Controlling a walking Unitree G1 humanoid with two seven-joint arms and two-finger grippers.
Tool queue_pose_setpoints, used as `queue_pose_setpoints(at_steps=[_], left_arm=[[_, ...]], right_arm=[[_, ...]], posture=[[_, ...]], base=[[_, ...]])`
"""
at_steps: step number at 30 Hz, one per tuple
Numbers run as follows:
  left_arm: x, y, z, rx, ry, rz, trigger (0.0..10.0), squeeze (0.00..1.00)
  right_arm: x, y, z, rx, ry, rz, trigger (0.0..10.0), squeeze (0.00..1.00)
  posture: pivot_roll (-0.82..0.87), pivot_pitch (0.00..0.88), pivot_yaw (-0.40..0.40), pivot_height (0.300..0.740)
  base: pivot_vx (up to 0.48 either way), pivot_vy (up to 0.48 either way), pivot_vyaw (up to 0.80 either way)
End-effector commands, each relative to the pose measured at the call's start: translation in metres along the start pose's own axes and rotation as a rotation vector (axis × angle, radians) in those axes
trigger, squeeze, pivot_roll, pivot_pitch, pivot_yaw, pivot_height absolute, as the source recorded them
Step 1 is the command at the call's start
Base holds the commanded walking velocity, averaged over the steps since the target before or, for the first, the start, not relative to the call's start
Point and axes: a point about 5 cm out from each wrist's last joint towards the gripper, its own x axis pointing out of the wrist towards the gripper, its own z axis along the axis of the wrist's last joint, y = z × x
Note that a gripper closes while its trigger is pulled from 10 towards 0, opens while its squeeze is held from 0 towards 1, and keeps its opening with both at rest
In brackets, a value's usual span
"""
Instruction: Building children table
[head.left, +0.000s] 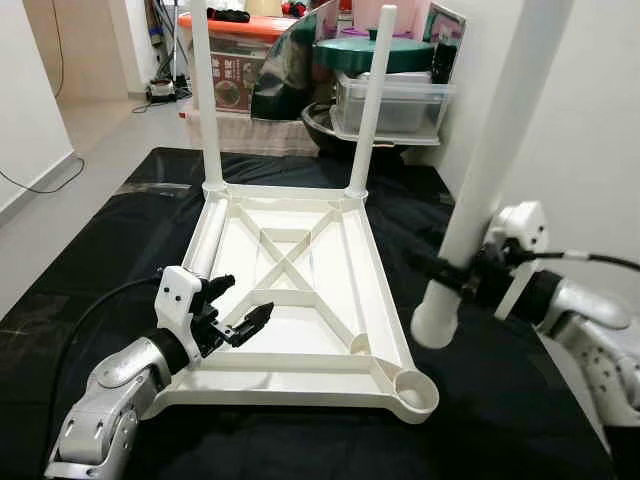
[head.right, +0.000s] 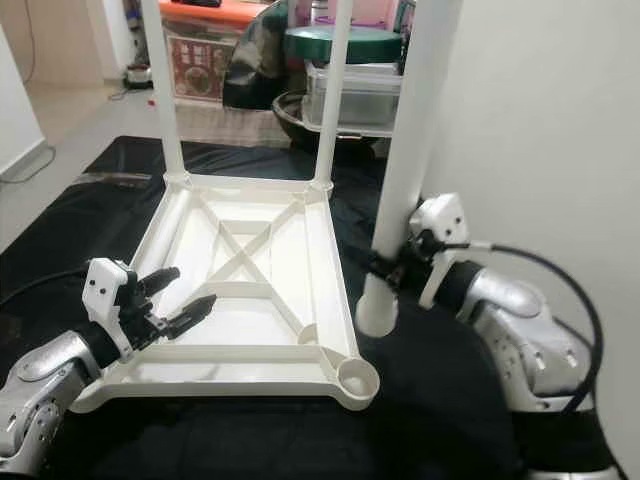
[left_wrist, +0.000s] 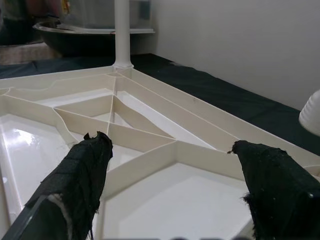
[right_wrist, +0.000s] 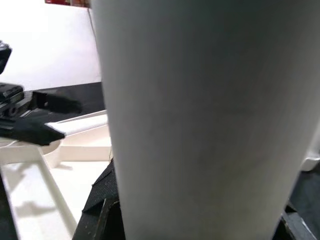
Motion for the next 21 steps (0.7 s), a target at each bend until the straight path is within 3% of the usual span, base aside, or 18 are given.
queue_pose_setpoints(at_steps=[1, 10, 12, 15, 21], left_arm=[[0.0, 0.004, 0.0, -0.019, 0.0, 0.015, 10.0, 0.0], [0.0, 0.003, 0.001, -0.024, -0.006, 0.032, 10.0, 0.0], [-0.001, 0.004, 0.001, -0.035, -0.005, 0.034, 10.0, 0.0], [-0.001, 0.004, 0.001, -0.038, -0.004, 0.029, 10.0, 0.0], [0.0, 0.004, 0.003, -0.019, -0.027, 0.032, 10.0, 0.0]], right_arm=[[0.005, 0.004, -0.002, -0.017, -0.005, -0.018, 0.0, 0.0], [0.015, 0.011, -0.002, 0.08, -0.019, -0.035, 0.0, 0.0], [0.017, 0.015, -0.001, 0.128, -0.02, -0.037, 0.0, 0.0], [0.018, 0.018, 0.0, 0.129, -0.03, -0.037, 0.0, 0.0], [0.021, 0.024, 0.001, 0.139, -0.034, -0.026, 0.0, 0.0]], posture=[[0.04, 0.0, -0.122, 0.74], [0.06, 0.0, -0.135, 0.74], [0.06, 0.0, -0.135, 0.74], [0.06, 0.0, -0.135, 0.74], [0.06, 0.0, -0.135, 0.74]], base=[[0.0, 0.0, 0.0], [0.0, 0.0, 0.0], [0.0, 0.319, -0.8], [0.0, 0.439, -0.53], [0.0, 0.0, -0.68]])
